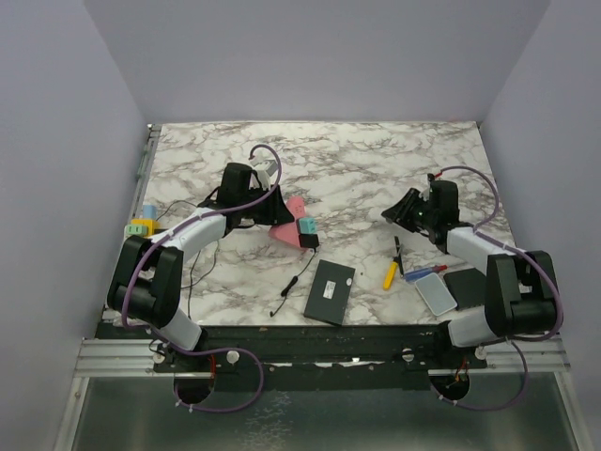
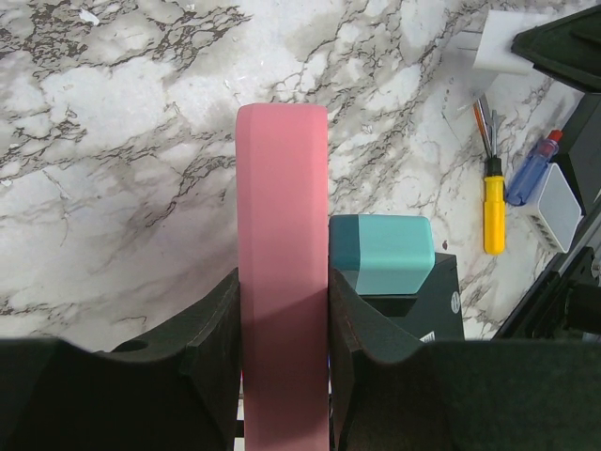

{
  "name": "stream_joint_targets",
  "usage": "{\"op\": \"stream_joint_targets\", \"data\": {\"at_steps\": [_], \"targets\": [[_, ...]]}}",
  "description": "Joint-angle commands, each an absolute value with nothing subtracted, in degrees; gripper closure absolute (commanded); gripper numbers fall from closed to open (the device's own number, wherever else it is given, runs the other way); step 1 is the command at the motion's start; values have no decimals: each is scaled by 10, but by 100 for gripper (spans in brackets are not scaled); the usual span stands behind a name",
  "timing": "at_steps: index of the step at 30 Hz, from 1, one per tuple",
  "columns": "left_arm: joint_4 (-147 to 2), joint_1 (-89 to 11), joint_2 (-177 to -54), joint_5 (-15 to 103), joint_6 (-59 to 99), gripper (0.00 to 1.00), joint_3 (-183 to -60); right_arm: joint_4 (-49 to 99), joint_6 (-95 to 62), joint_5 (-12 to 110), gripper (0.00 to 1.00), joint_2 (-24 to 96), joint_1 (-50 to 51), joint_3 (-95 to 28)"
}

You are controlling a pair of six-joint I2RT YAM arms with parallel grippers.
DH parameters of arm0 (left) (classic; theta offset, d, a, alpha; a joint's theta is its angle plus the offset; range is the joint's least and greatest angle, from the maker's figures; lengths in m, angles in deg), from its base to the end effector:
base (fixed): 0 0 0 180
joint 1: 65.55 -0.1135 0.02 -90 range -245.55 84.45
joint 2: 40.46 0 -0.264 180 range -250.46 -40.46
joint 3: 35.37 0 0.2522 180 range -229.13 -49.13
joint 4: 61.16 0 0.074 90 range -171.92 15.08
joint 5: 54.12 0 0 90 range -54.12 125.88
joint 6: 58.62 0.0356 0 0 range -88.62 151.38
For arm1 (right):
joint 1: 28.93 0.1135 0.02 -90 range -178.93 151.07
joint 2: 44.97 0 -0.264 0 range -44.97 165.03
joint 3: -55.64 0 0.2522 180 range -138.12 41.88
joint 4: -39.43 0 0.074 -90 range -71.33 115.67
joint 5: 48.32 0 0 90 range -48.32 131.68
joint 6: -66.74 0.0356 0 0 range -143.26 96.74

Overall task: Pull the plug off the socket
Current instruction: Place the plug at the center of the board.

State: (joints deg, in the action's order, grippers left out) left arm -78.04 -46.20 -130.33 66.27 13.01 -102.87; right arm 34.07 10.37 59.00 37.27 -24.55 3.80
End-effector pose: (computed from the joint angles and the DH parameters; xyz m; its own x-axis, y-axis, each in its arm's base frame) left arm 0.3089 -0.1276 0.2153 -0.7731 -0.0166 -0.6341 0.4339 0.7153 -0.5478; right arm 0.2879 0.0327 0.1844 -0.6589 0.4798 -0.5793 0.0614 0.8019 0.5943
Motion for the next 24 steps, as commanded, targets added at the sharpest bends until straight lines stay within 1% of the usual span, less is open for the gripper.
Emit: {"op": "stream_joint_targets", "data": {"at_steps": [1, 4, 7, 9, 12, 13, 22, 24], "targets": [[-798, -467, -1294, 629, 150, 100, -1031, 367, 117, 585, 100, 409, -251, 11], [-798, -466, -1296, 630, 149, 100, -1031, 370, 116, 580, 99, 424, -253, 7], [-799, -467, -1297, 627, 150, 100, -1031, 372, 115, 577, 94, 432, -254, 7], [-799, -466, -1297, 627, 151, 100, -1031, 367, 115, 568, 88, 437, -256, 7], [-800, -466, -1298, 626, 151, 100, -1031, 361, 116, 560, 70, 440, -258, 8], [-801, -466, -1298, 626, 151, 100, -1032, 361, 117, 560, 66, 441, -259, 10], [-802, -466, -1297, 627, 151, 100, -1032, 361, 120, 566, 41, 437, -263, 17], [-803, -466, -1297, 627, 152, 100, -1032, 359, 118, 565, 40, 435, -262, 18]]}}
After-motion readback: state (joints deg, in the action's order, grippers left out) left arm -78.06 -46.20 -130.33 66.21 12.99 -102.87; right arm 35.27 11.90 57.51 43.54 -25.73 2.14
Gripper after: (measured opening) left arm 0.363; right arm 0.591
